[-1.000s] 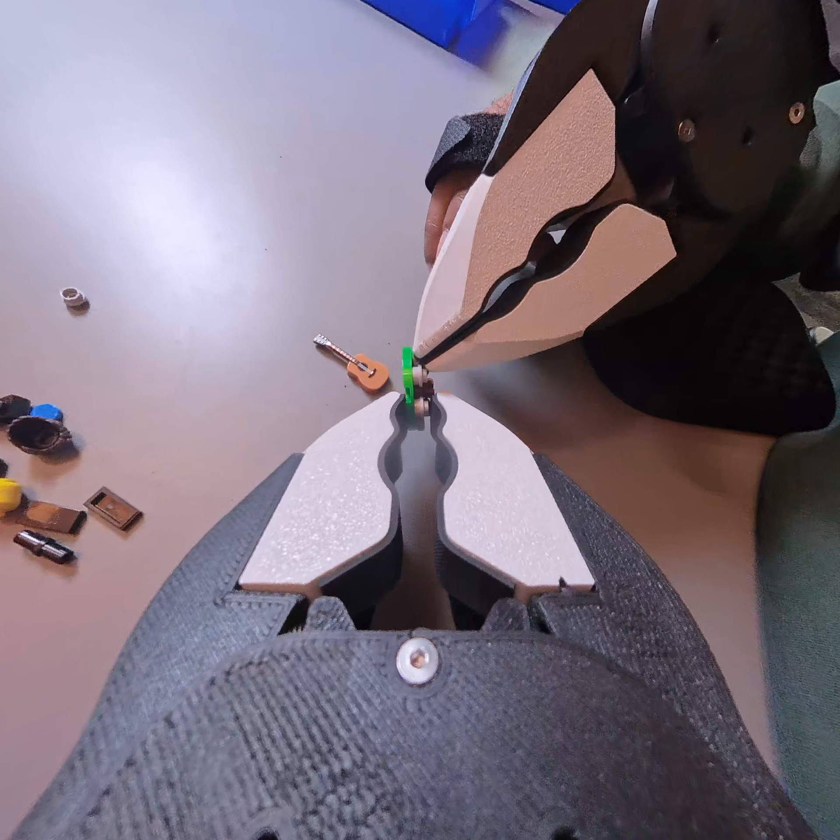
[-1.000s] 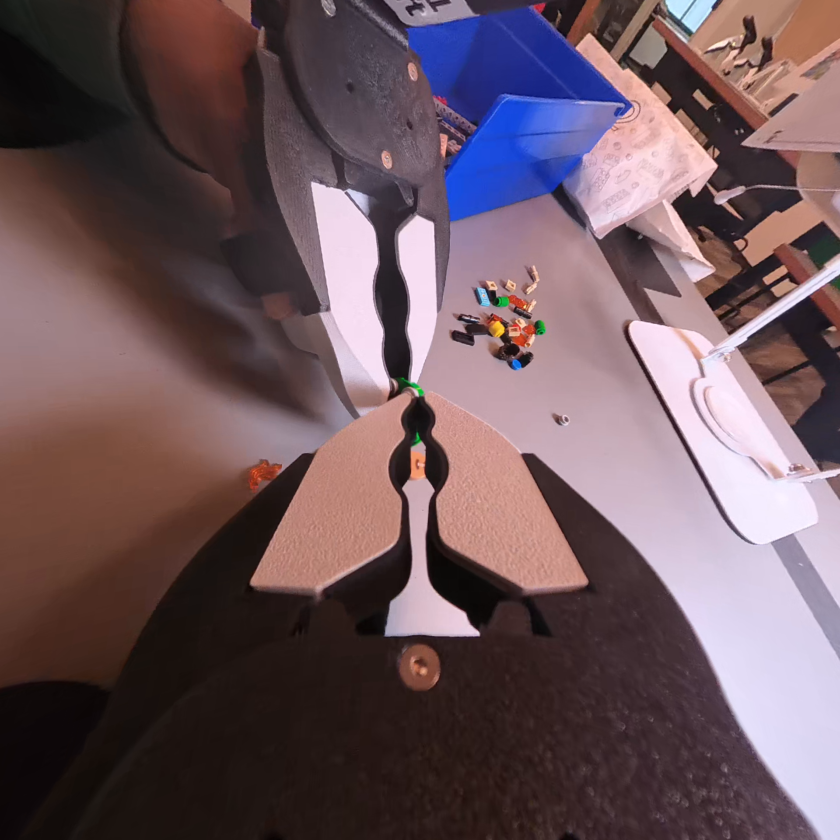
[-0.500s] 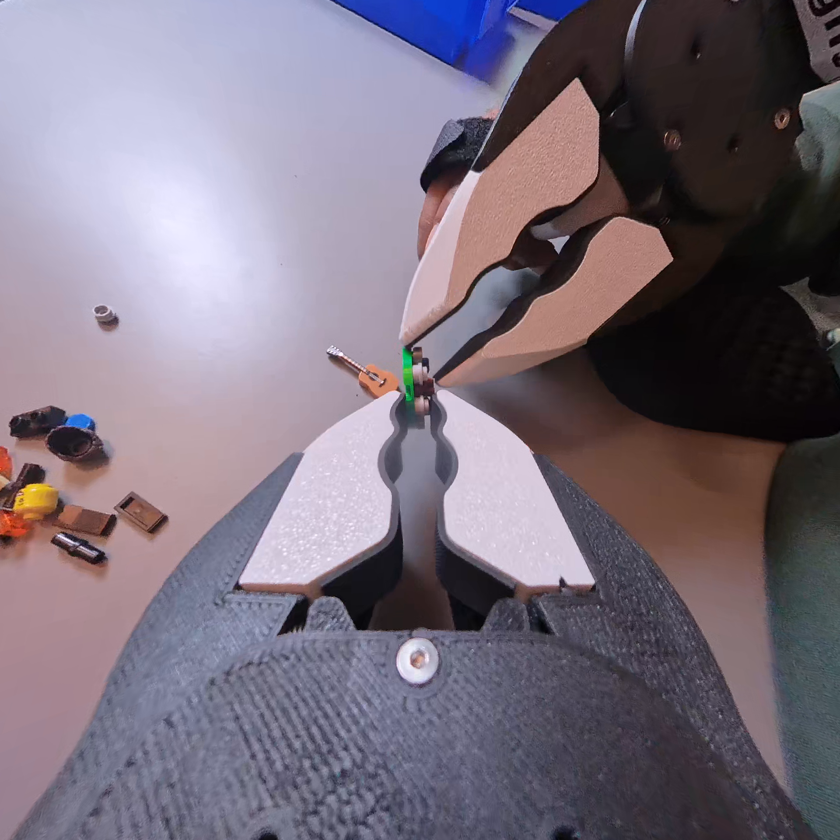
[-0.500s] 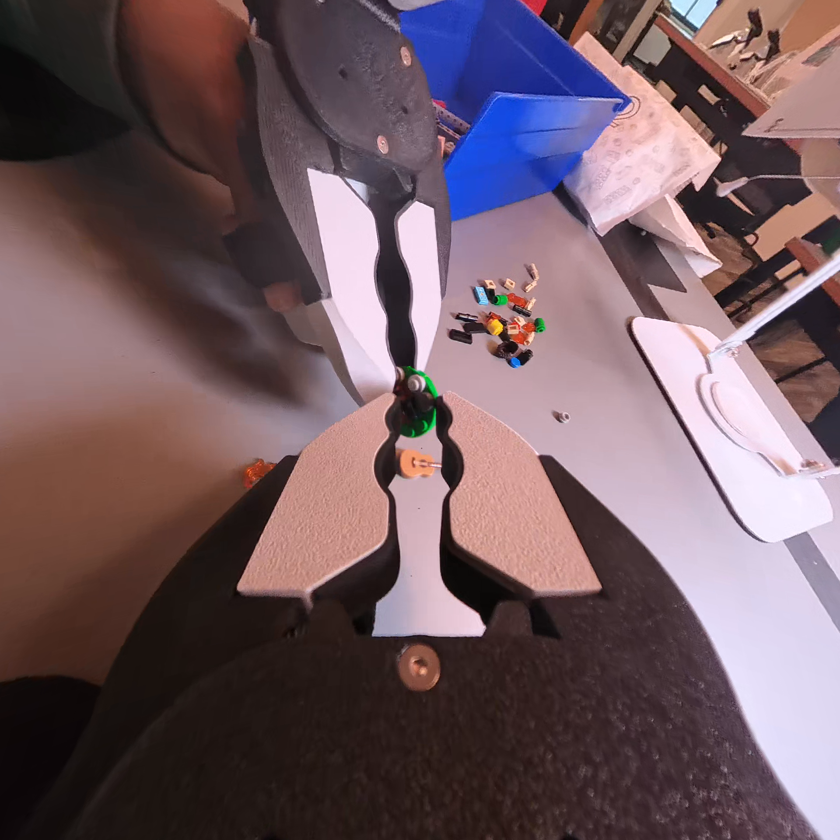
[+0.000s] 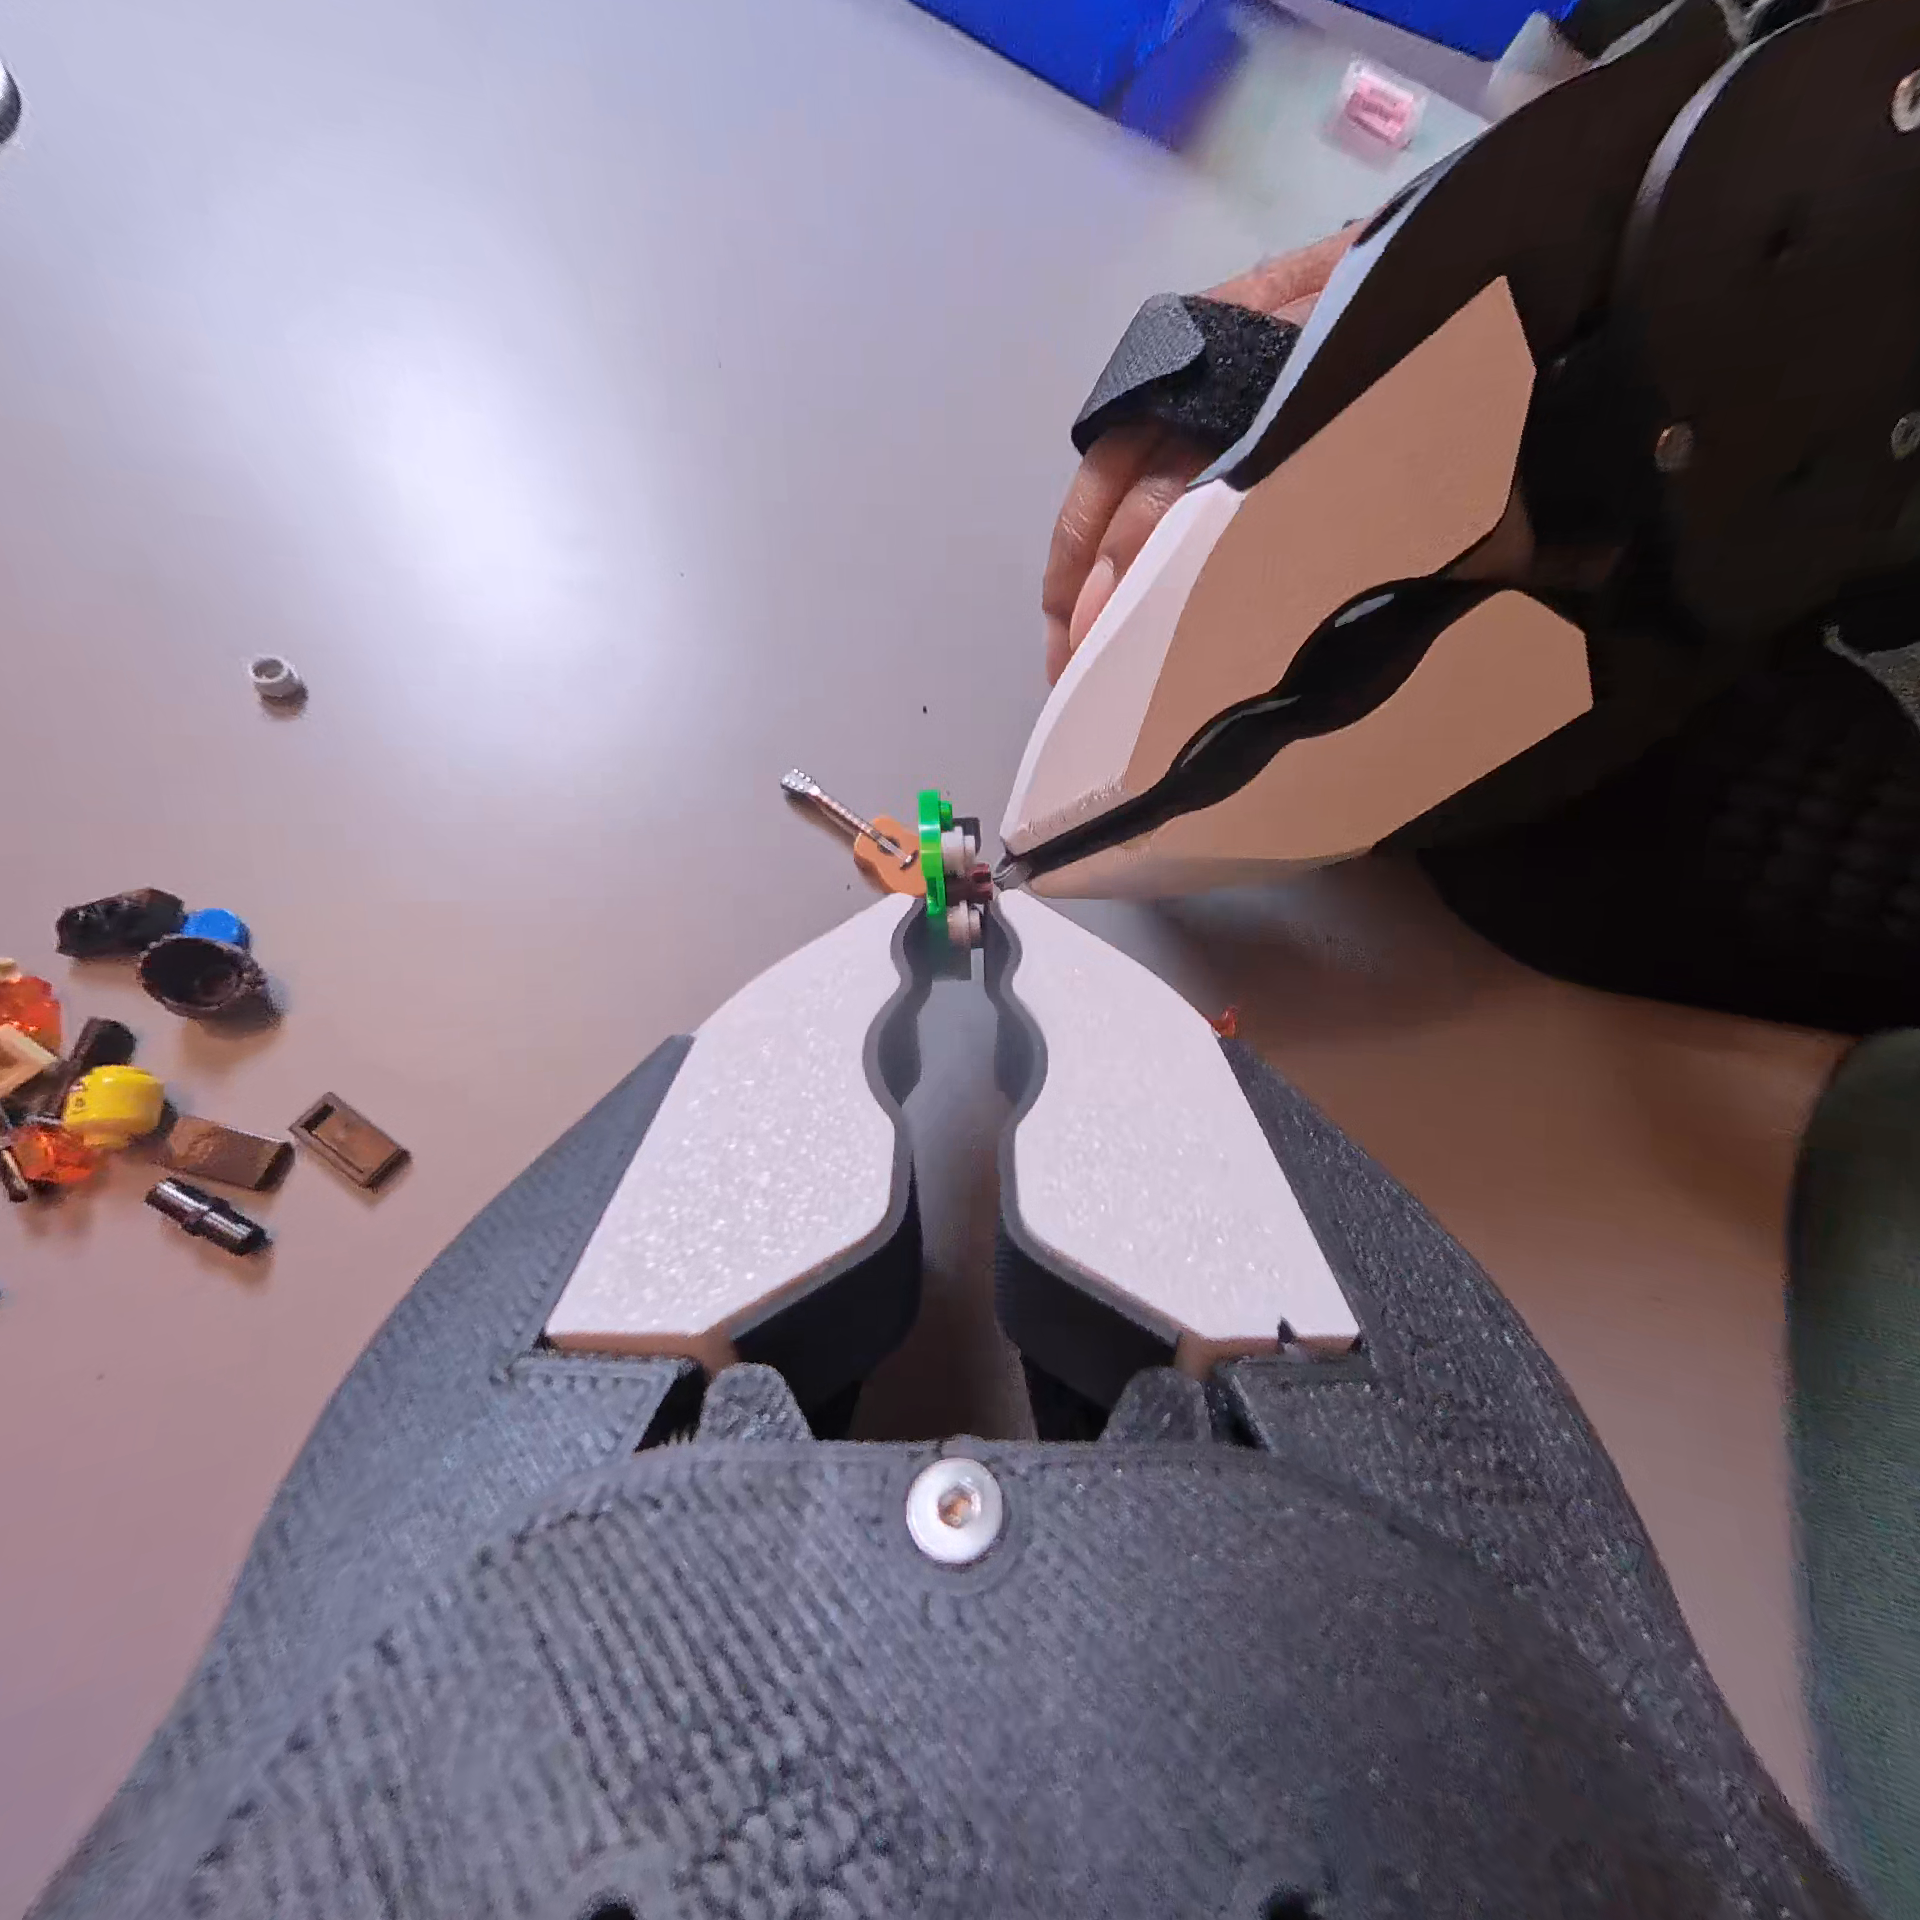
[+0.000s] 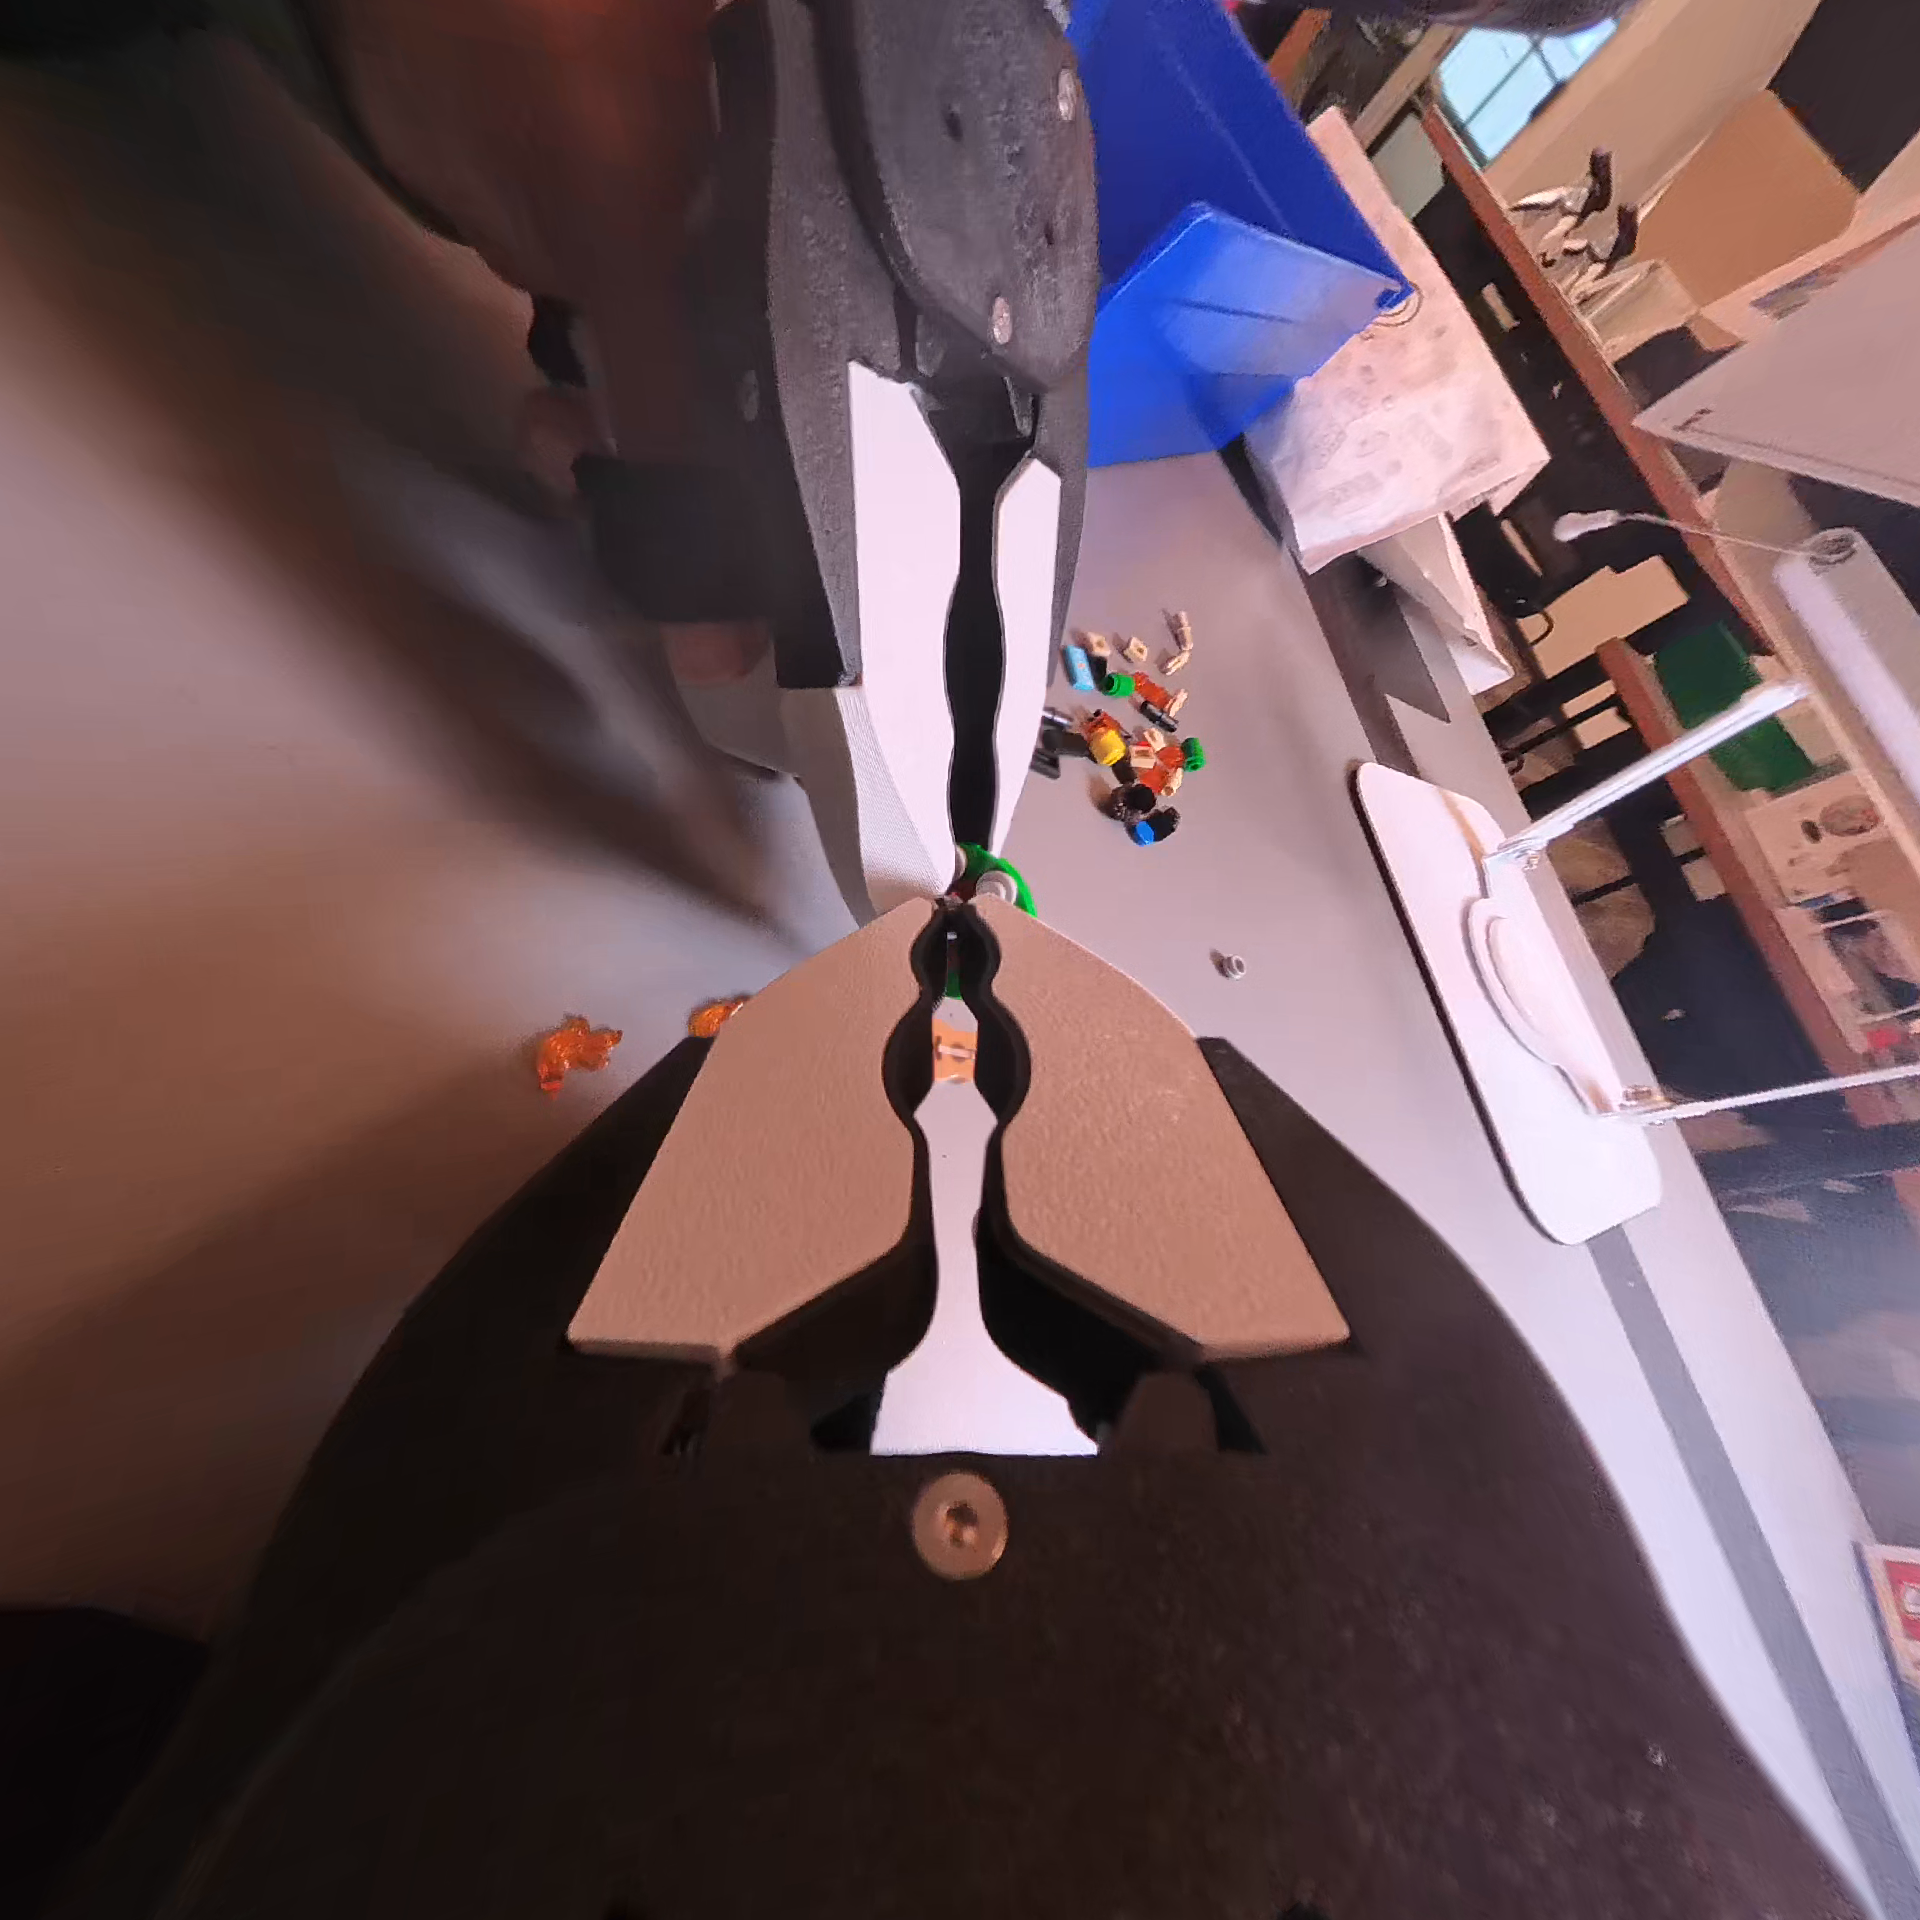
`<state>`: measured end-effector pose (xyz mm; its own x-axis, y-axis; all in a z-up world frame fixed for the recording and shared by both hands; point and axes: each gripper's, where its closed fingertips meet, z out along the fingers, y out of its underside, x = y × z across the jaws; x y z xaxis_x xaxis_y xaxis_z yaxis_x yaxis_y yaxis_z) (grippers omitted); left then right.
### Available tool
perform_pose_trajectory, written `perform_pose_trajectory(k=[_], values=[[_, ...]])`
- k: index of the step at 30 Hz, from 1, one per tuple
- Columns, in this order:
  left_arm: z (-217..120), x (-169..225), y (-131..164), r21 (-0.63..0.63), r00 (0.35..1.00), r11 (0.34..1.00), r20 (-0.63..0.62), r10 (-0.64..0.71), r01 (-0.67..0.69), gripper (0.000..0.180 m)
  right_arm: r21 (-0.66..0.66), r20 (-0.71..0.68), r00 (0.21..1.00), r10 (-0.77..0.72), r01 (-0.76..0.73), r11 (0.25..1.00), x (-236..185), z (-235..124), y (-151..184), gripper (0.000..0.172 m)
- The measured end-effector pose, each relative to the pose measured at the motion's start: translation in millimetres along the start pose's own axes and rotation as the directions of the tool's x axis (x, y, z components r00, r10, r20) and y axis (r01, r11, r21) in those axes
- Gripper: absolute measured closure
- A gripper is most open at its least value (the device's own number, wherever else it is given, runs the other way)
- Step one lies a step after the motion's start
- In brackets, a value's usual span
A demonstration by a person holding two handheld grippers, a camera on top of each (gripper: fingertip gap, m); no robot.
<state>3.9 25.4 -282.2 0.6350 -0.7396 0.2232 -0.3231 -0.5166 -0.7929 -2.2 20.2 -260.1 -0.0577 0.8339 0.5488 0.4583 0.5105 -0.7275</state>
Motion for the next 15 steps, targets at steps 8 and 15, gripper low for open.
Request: perform_pose_trajectory(k=[8, 15], values=[[-3, -2, 2, 0.002, 0.999, 1.000, -0.029, -0.020, 0.020, 0.171, -0.019, 0.209, 0.966, 0.149, -0.149, 0.989, -11, -3, 9, 0.167], [-1, 3, 7, -0.021, 0.997, 0.999, -0.076, -0.032, 0.030, 0.171, -0.036, 0.191, 0.972, 0.140, -0.135, 0.990, -11, 1, 11, 0.152]])
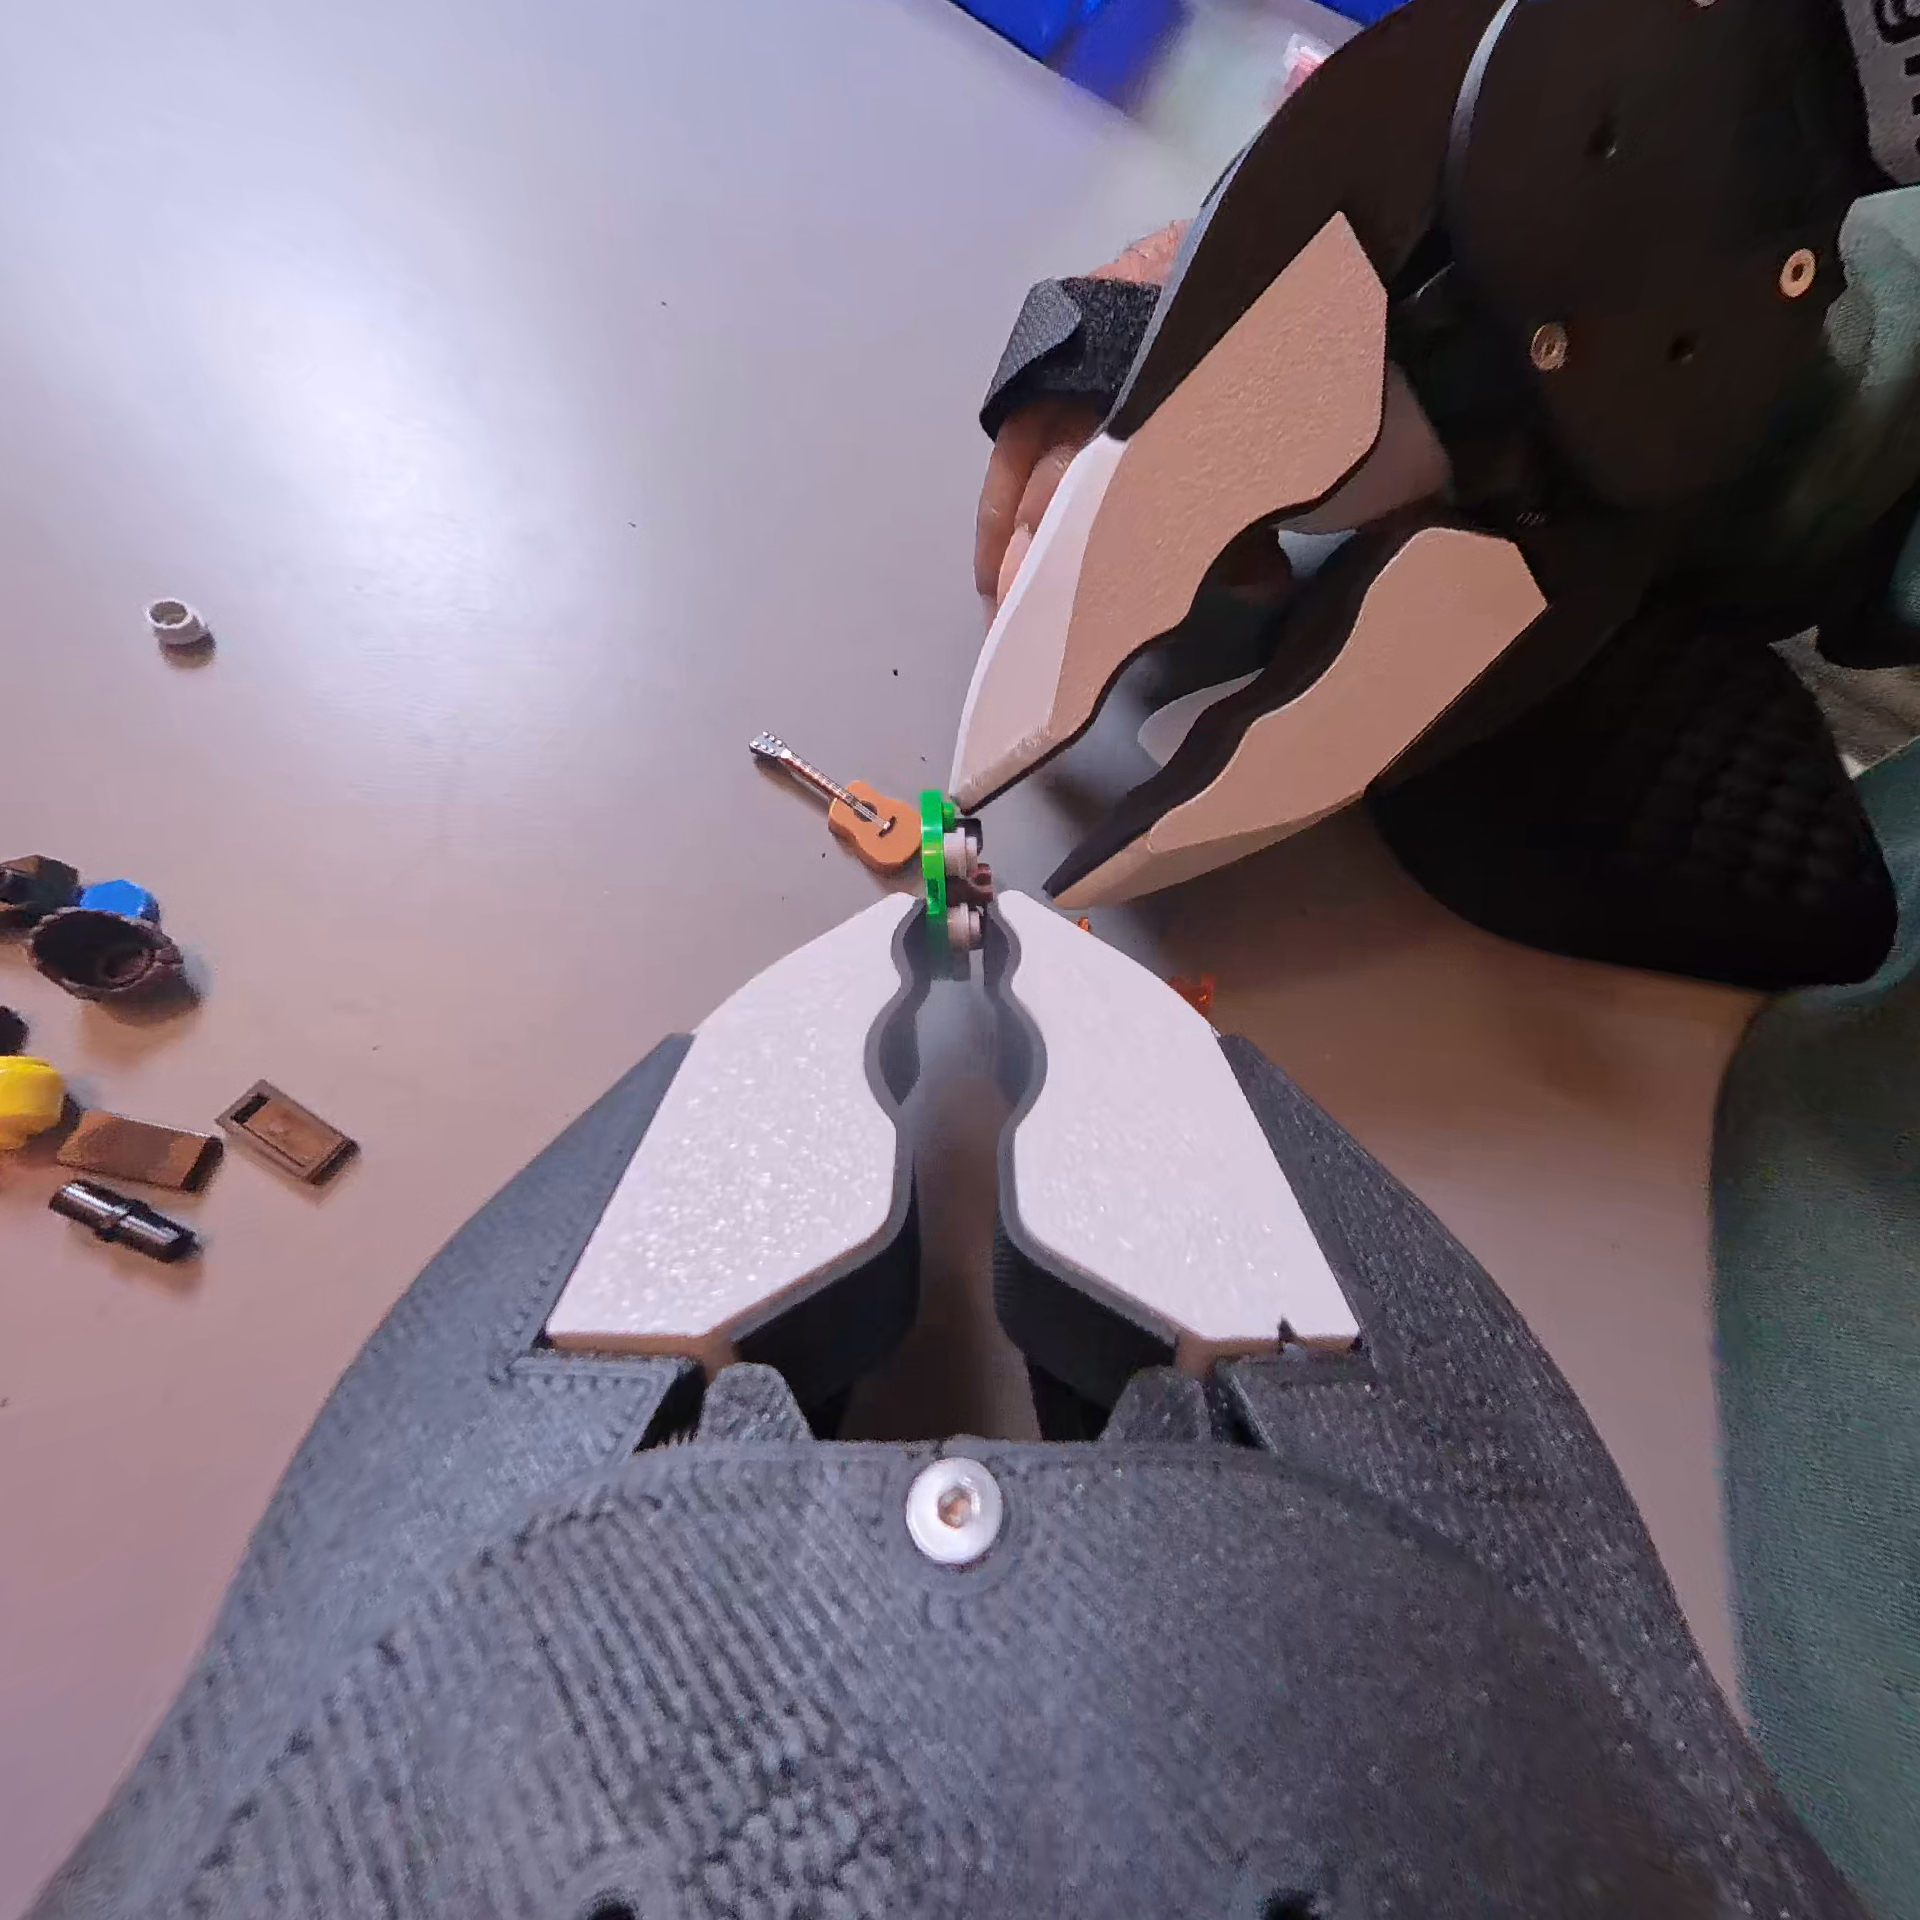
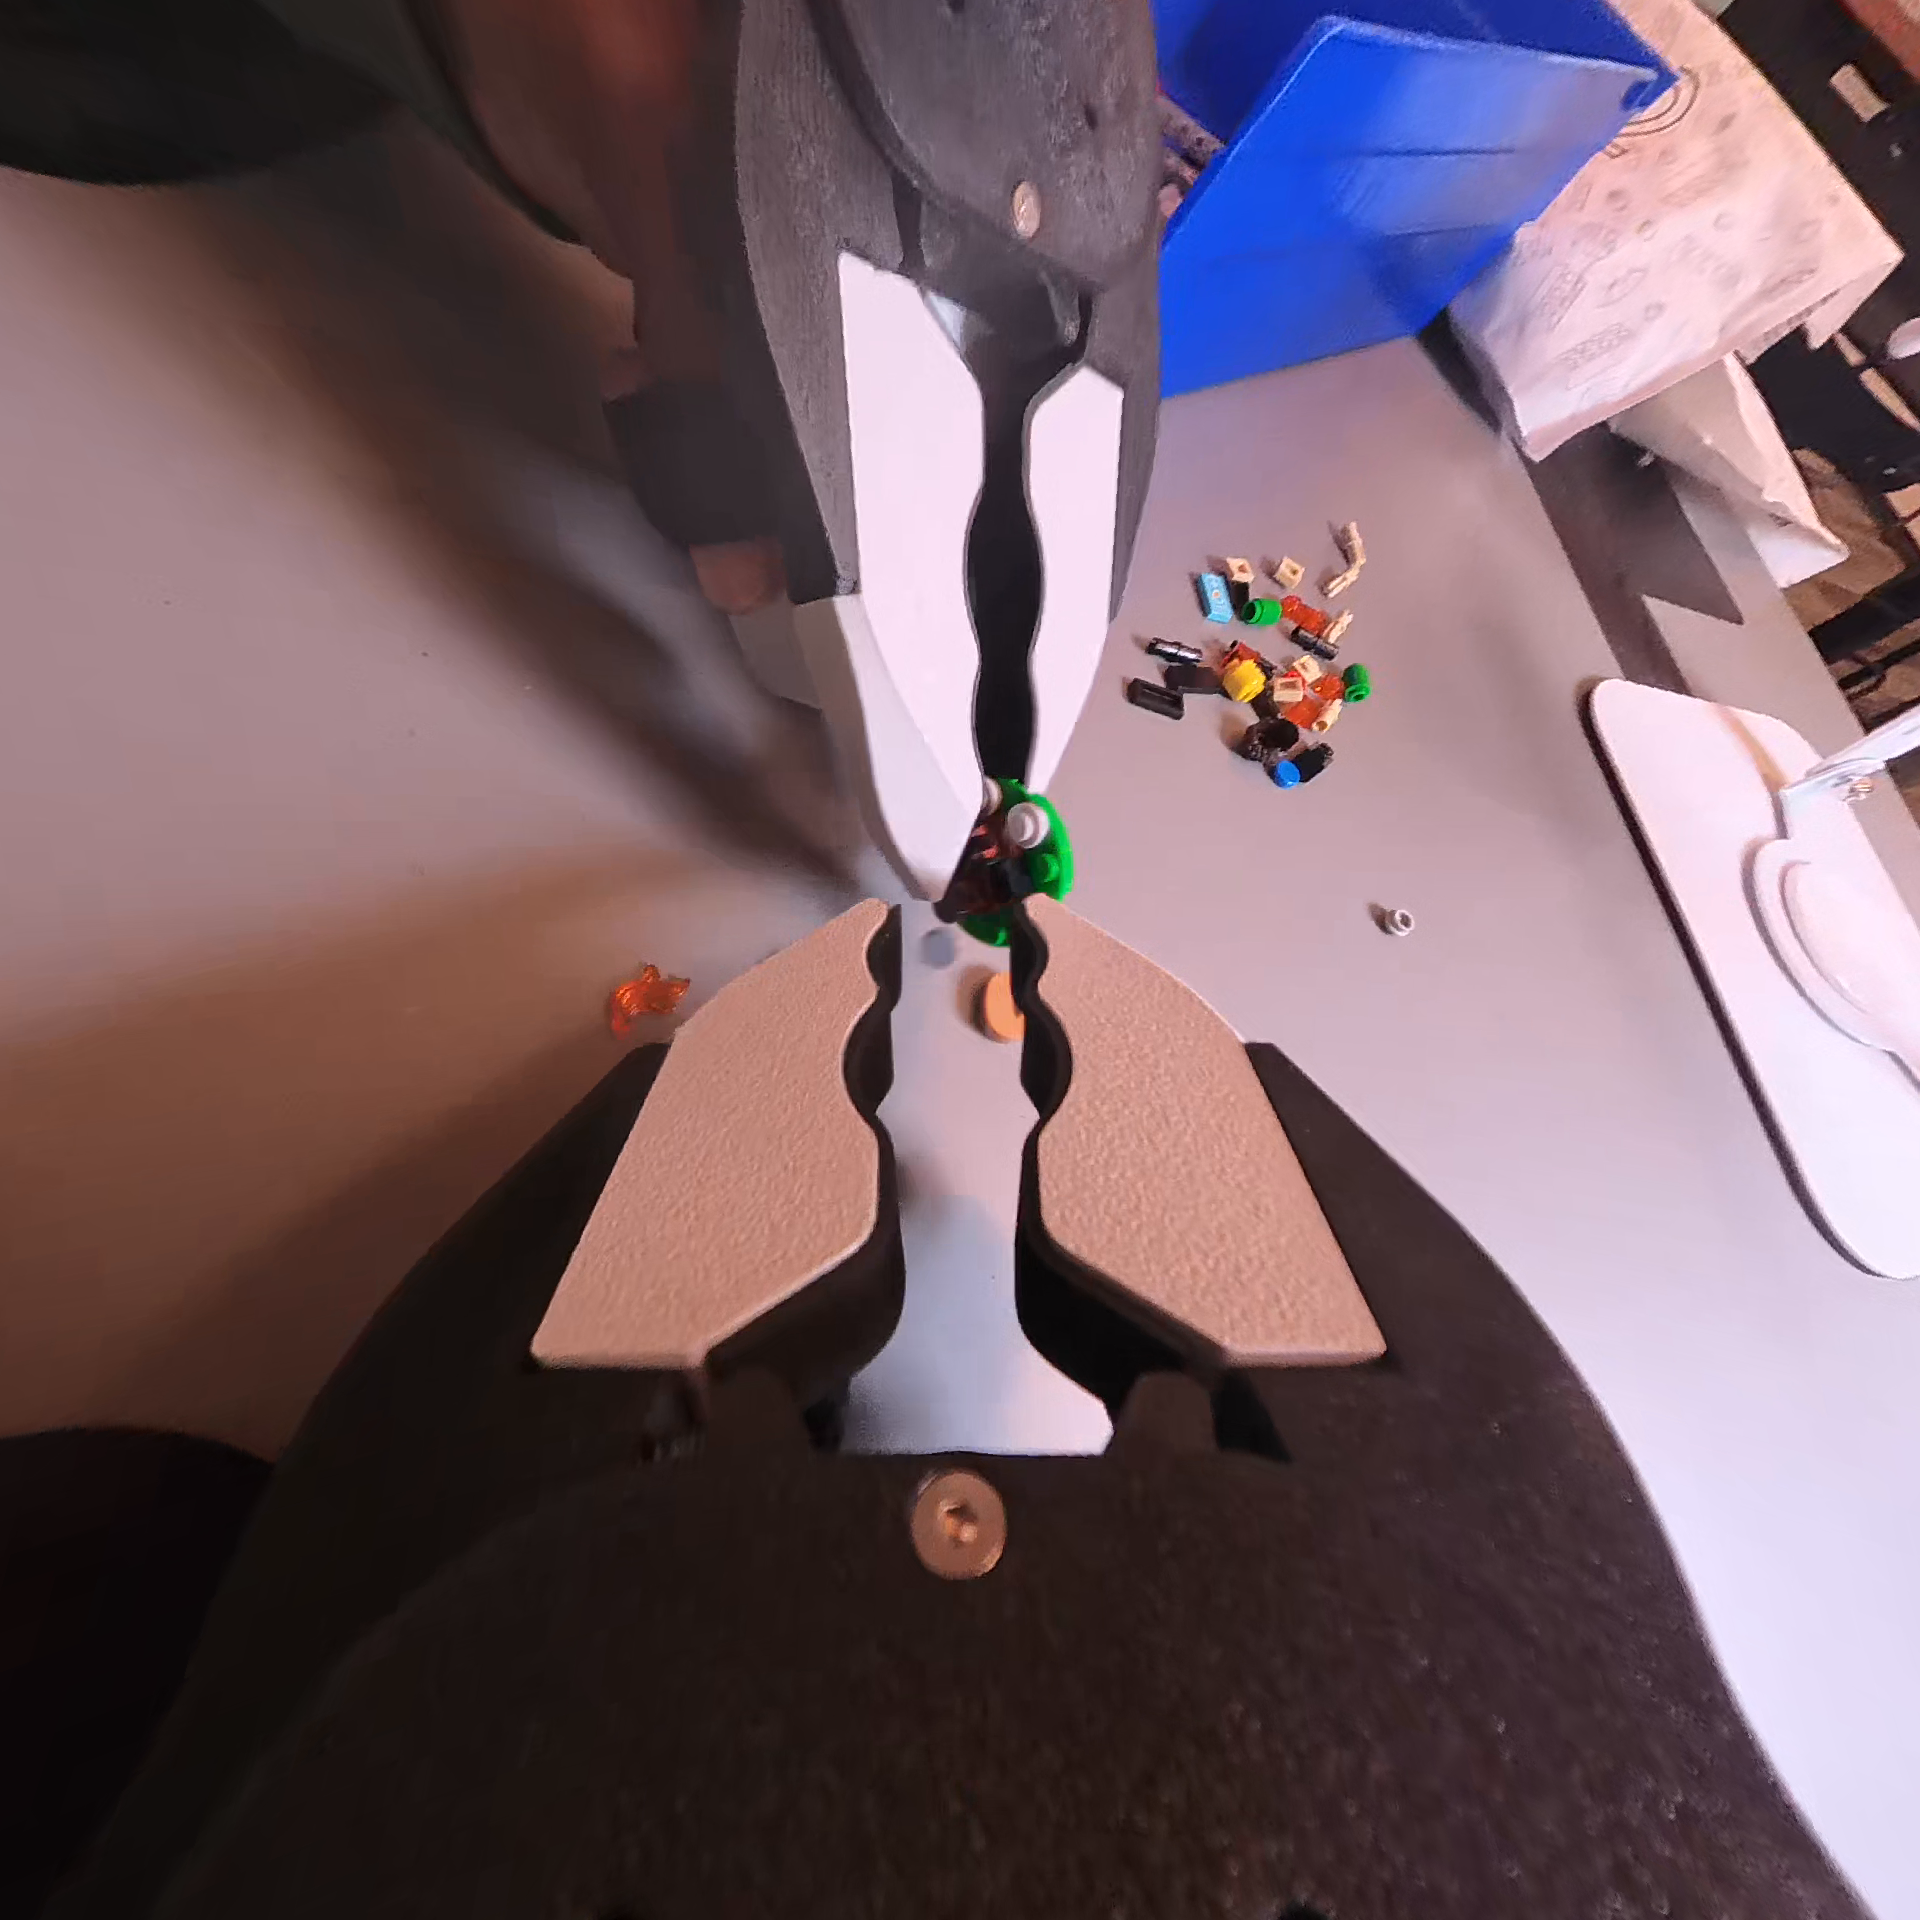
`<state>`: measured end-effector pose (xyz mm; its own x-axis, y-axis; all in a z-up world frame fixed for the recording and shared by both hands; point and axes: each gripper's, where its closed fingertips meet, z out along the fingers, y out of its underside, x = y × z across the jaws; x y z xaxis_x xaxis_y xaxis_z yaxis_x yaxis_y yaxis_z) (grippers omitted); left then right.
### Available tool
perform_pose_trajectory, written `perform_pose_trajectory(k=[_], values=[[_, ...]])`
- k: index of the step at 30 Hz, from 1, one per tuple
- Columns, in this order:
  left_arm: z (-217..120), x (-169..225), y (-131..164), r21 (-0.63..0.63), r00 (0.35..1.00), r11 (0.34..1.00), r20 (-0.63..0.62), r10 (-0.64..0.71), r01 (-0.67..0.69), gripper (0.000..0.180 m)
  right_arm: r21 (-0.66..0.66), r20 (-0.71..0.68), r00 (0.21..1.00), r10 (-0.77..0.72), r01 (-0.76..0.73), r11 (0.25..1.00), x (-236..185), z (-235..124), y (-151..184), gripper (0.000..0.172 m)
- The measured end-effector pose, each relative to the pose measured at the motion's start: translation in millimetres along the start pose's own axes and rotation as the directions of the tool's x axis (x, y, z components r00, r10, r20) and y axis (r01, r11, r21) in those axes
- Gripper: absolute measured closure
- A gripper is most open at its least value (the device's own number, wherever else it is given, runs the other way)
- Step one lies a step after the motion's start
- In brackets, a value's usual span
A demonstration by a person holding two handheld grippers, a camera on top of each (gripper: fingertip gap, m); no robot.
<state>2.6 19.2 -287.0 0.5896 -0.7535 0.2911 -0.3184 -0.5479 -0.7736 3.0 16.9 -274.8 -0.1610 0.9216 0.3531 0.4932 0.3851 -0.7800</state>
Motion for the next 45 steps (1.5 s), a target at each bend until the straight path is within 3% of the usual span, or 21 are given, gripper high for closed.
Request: perform_pose_trajectory(k=[5, 12, 16, 29, 32, 34, 36, 39, 41, 45], values=[[1, 4, -1, 0.005, 0.999, 1.000, -0.025, -0.028, 0.029, 0.171, 0.015, -0.021, 1.000, 0.014, -0.013, 1.000, 3, -1, -3, 0.158], [0, 4, 1, -0.016, 0.996, 0.997, -0.038, -0.082, 0.081, 0.171, -0.036, -0.131, 0.983, -0.132, 0.128, 0.991, 4, 3, -2, 0.162], [1, 9, 1, -0.010, 0.978, 0.984, -0.107, -0.178, 0.178, 0.171, -0.060, -0.172, 0.961, -0.218, 0.211, 0.976, 4, 3, -4, 0.169], [0, 9, -1, 0.013, 0.929, 0.947, -0.197, -0.312, 0.321, 0.171, -0.020, -0.104, 0.980, -0.168, 0.167, 0.986, 1, -2, -3, 0.172], [-8, -7, -16, 0.110, 0.920, 0.921, -0.173, -0.353, 0.374, 0.171, 0.008, 0.059, 0.984, -0.167, 0.167, 0.986, -33, 7, -4, 0.172], [-10, -7, -15, 0.105, 0.942, 0.943, -0.151, -0.300, 0.317, 0.171, -0.004, -0.028, 0.967, -0.251, 0.251, 0.968, -24, 7, -5, 0.172], [-9, 0, -12, 0.090, 0.947, 0.951, -0.162, -0.278, 0.295, 0.171, 0.042, -0.066, 0.991, -0.117, 0.120, 0.992, 1, -6, -12, 0.172], [-6, 1, -8, 0.063, 0.963, 0.968, -0.139, -0.233, 0.243, 0.171, 0.077, -0.152, 0.982, -0.114, 0.126, 0.989, 19, -17, -17, 0.172], [-3, 6, -7, 0.036, 0.981, 0.986, -0.118, -0.156, 0.161, 0.171, 0.066, -0.126, 0.988, -0.089, 0.097, 0.993, 19, -15, -14, 0.151], [4, 18, -5, -0.019, 0.999, 1.000, -0.047, 0.022, -0.022, 0.171, 0.079, -0.049, 0.997, -0.055, 0.059, 0.995, 10, -11, -13, 0.152]])
